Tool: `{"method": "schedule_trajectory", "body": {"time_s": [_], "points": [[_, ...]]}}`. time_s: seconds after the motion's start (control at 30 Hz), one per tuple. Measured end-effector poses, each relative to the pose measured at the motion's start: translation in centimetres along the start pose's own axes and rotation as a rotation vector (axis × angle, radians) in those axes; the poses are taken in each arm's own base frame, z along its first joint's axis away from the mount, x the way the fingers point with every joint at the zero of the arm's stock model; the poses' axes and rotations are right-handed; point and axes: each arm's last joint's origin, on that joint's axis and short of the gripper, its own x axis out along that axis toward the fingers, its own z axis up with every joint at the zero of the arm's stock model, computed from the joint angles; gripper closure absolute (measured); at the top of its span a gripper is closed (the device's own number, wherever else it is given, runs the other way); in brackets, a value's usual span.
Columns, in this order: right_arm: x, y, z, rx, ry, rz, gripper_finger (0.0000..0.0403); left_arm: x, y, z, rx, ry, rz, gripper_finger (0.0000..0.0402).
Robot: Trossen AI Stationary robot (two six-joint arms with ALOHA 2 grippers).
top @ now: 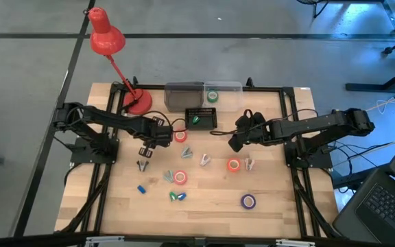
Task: Pick and place Stapler, Stapler remover, tape
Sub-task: Put the gray staple remover into the gray bin
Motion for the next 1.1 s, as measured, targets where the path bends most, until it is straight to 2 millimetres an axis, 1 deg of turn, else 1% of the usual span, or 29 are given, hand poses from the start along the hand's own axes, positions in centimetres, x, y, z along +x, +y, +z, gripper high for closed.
{"method": "schedule_trajectory", "body": {"time_s": [0.2, 0.4, 0.5, 0.63, 0.77, 0.83, 0.9, 0.93, 1.1], "points": [[0.0, 0.0, 0.0, 0.000, 0.000, 0.000, 0.0139, 0.1, 0.2, -0.1, -0.026, -0.009, -0.030, 0.0280], [0.0, 0.0, 0.0, -0.023, 0.000, -0.001, 0.0139, 0.3, 0.8, -0.4, -0.060, 0.008, -0.006, 0.0286], [0.0, 0.0, 0.0, -0.026, 0.000, 0.000, 0.0139, 0.4, 1.0, -0.5, -0.079, -0.012, -0.066, 0.0304], [0.0, 0.0, 0.0, -0.027, 0.000, -0.001, 0.0139, 1.3, 0.9, -0.3, -0.068, 0.019, -0.109, 0.0336], [0.0, 0.0, 0.0, -0.027, 0.000, -0.001, 0.0139, 2.4, 0.7, 0.0, -0.014, 0.098, -0.074, 0.0383], [0.0, 0.0, 0.0, -0.027, 0.000, -0.001, 0.0139, 2.6, 0.6, -0.2, 0.006, 0.156, -0.015, 0.0392], [0.0, 0.0, 0.0, -0.029, 0.000, -0.001, 0.0139, 2.4, 0.6, -0.4, 0.002, 0.188, 0.042, 0.0396], [0.0, 0.0, 0.0, -0.029, 0.000, -0.001, 0.0139, 2.2, 0.6, -0.6, -0.004, 0.196, 0.040, 0.0398], [0.0, 0.0, 0.0, -0.029, -0.002, -0.004, 0.0139, -0.8, 1.5, 0.1, -0.101, 0.069, 0.014, 0.0399]]}}
